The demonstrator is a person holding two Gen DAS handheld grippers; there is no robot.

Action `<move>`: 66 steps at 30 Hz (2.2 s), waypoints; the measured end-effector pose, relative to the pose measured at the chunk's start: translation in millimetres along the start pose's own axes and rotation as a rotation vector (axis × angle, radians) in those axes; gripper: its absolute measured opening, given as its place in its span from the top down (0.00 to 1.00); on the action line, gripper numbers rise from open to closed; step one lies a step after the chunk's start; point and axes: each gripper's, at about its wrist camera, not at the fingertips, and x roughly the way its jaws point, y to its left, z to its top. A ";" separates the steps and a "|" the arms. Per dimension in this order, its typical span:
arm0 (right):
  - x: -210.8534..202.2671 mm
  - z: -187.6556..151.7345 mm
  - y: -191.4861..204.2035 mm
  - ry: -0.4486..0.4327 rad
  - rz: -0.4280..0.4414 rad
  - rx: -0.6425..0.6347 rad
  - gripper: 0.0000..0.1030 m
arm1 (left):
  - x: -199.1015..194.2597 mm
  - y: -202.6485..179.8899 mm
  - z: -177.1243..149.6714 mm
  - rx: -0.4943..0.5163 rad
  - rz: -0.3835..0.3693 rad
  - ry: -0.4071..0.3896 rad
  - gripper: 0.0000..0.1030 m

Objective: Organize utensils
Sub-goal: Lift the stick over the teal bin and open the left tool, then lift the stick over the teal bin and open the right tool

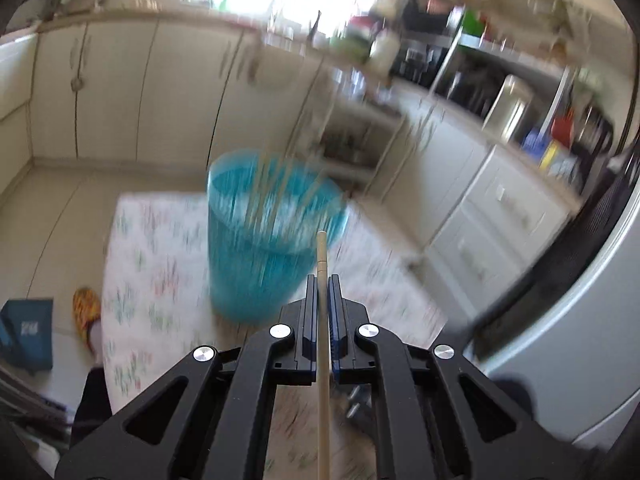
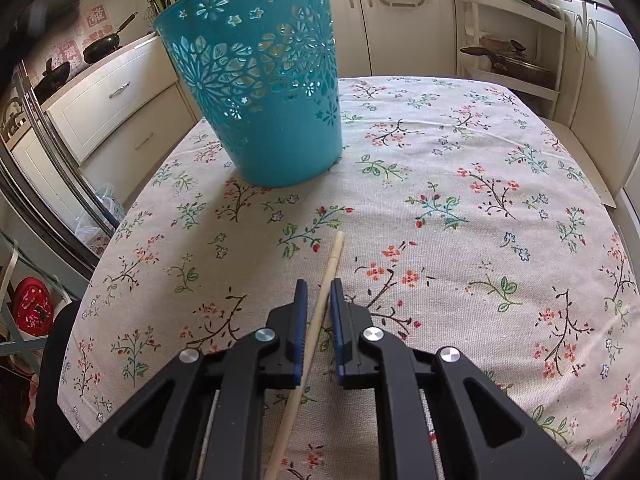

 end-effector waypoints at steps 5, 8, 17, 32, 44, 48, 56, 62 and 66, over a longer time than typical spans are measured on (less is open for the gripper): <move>-0.8 -0.3 -0.8 0.000 0.005 0.004 0.88 | -22.4 -19.4 58.1 0.001 -0.008 -0.189 0.95; -0.3 0.8 -2.7 0.000 0.009 0.008 0.88 | -22.4 -28.9 88.3 0.016 0.048 -0.295 0.95; 1.0 2.3 -9.3 0.002 0.044 0.040 0.87 | 46.4 -15.3 122.0 0.011 0.252 -0.449 0.95; 0.8 2.2 -14.4 0.003 0.082 0.077 0.87 | 115.4 -2.7 84.1 0.134 0.316 -0.210 0.93; -2.0 1.3 -7.7 -0.008 0.070 0.038 0.77 | 23.4 30.1 -5.5 0.011 0.468 -0.244 0.39; -0.5 1.4 3.6 -0.006 -0.007 -0.027 0.82 | 41.2 50.5 -53.5 0.004 0.494 -0.096 0.36; -10.7 -4.6 8.0 0.025 -0.017 -0.062 0.94 | 88.6 75.2 -99.8 -0.046 0.474 0.137 0.32; -62.0 10.9 -7.2 -0.105 0.245 0.086 0.94 | 90.8 79.2 -100.2 -0.079 0.477 0.150 0.25; -100.9 38.4 -4.9 -0.225 0.335 0.101 0.94 | 96.0 76.4 -99.4 -0.066 0.485 0.166 0.23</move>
